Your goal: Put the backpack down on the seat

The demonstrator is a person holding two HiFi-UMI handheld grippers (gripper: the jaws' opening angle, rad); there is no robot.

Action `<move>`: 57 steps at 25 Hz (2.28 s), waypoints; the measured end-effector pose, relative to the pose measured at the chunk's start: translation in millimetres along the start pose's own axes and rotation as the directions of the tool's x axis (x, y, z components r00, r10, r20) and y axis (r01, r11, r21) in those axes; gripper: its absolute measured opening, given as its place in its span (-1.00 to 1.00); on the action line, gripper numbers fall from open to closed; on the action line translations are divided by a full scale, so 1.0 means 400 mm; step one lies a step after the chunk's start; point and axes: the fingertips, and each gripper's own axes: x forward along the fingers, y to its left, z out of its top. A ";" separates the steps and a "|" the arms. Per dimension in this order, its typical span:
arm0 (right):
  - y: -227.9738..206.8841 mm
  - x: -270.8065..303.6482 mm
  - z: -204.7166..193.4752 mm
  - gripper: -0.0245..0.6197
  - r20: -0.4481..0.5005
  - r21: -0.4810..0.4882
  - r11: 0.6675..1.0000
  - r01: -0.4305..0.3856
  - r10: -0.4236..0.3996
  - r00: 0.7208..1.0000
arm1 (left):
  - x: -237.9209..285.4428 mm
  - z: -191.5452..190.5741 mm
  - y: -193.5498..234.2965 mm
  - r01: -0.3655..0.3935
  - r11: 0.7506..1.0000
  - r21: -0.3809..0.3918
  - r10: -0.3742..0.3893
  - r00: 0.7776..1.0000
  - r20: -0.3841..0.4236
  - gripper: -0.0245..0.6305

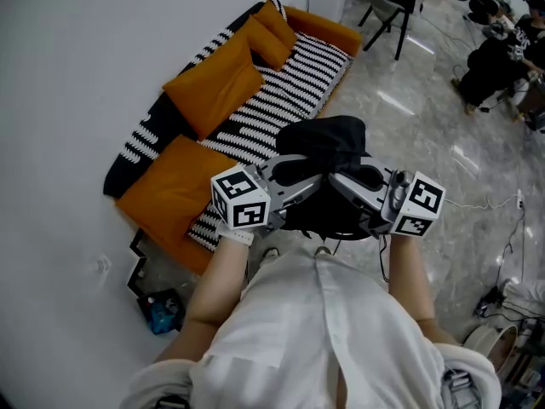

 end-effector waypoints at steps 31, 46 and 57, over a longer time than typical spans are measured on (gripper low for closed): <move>0.051 0.125 -0.061 -0.51 -0.180 0.086 0.980 -0.178 0.191 0.965 | -0.212 0.125 -0.032 0.098 0.993 0.071 -0.105 0.990 0.094 -0.79; -0.042 0.141 -0.063 -0.56 -0.124 0.240 0.961 -0.139 0.172 0.977 | -0.238 0.161 0.033 0.096 0.993 0.069 -0.101 0.991 0.082 -0.79; -0.152 0.136 -0.102 -0.79 -0.172 0.098 0.969 -0.226 0.240 0.955 | -0.192 0.119 0.108 -0.012 0.996 0.093 0.004 0.996 0.092 -0.79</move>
